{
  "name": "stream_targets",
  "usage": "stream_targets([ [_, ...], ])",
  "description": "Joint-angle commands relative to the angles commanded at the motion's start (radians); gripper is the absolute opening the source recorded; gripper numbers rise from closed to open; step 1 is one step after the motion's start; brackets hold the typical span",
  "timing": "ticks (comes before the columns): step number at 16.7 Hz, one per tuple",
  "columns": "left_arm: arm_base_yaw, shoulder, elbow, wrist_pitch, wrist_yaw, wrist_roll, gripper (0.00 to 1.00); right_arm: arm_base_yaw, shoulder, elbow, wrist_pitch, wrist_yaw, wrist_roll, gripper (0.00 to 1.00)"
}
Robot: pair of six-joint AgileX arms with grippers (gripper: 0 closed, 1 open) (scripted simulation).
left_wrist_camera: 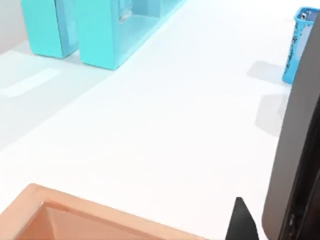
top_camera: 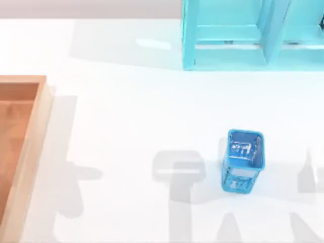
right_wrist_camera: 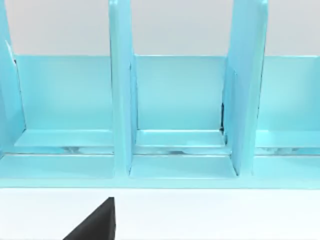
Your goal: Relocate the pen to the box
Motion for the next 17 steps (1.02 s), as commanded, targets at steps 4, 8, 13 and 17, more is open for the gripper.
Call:
stream_targets([
  [4,0.0,0.0,0.0,-0.001,0.0,0.001,0.0,0.0,0.0,0.0,0.0,0.0,0.0,1.0],
  [8,0.0,0.0,0.0,-0.001,0.0,0.001,0.15,0.0,0.0,0.0,0.0,0.0,0.0,1.0],
  [13,0.0,0.0,0.0,-0.001,0.0,0.001,0.53,0.0,0.0,0.0,0.0,0.0,0.0,1.0],
  [17,0.0,0.0,0.0,-0.001,0.0,0.001,0.83,0.0,0.0,0.0,0.0,0.0,0.0,1.0],
])
